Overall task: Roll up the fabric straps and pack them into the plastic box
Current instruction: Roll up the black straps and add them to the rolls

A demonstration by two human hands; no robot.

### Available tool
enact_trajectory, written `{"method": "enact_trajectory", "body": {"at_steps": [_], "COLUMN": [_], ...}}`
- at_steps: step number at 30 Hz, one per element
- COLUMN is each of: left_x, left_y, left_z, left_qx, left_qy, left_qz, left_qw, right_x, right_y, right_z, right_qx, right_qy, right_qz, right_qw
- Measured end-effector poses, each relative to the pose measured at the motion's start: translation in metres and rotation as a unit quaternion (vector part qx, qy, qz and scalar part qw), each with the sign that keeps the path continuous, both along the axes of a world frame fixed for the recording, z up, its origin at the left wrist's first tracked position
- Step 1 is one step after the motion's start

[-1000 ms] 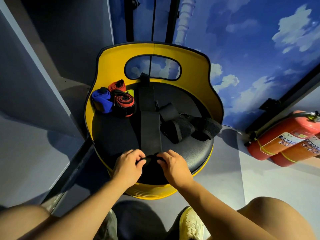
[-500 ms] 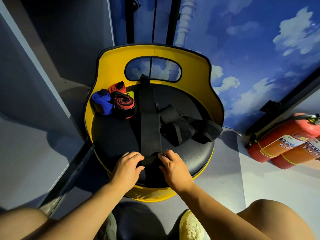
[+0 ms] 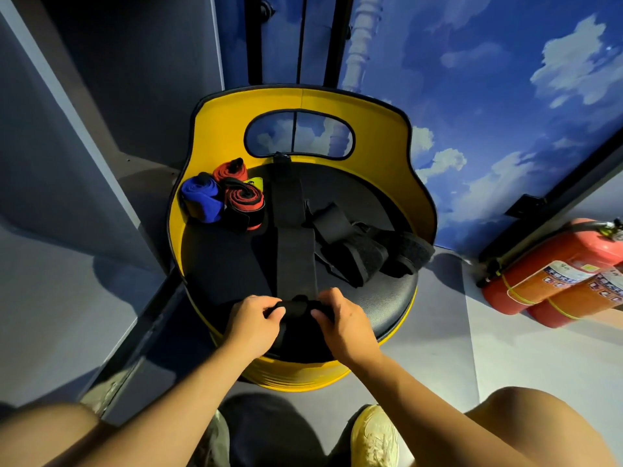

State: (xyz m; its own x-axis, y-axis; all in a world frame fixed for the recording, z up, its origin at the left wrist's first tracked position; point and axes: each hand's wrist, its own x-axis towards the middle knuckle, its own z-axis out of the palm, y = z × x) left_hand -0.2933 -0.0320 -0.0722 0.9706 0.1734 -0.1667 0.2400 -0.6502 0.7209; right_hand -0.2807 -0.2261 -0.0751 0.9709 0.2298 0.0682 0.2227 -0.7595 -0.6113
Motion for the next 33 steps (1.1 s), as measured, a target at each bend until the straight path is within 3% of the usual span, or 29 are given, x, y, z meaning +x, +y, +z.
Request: {"method": "enact_trajectory", "body": {"at_steps": [7,11,16,22,33], "left_x": [0.015,0.017,0.014,0.003,0.002], "left_y": [-0.008,-0.007,-0.002,-0.001,0.011], "left_z": [0.004,0.002,-0.007,-0.002,0.004], "left_qx": [-0.019,-0.024,-0.126,-0.063,-0.024], "left_qy": [-0.04,-0.052,0.008,0.001,0.066], "left_qz": [0.098,0.082,0.045,0.016,-0.033], "left_qw": [0.994,0.995,0.991,0.998,0.997], "right_x": [0.019,0.021,0.013,0.007,0.01], "right_y": [0.015,0.013,0.007,0.003,-0.006], "right_z": [-0.001,-0.004,-0.004,0.002,0.011], "right_qx": [0.003,-0.005,-0.001,0.048,-0.013], "right_qy": [-0.05,-0.041,0.029,0.07,0.073], "right_qz": [-0.06,-0.045,0.023,-0.044,0.022], "right_qw": [0.997,0.998,0.999,0.995,0.997]}}
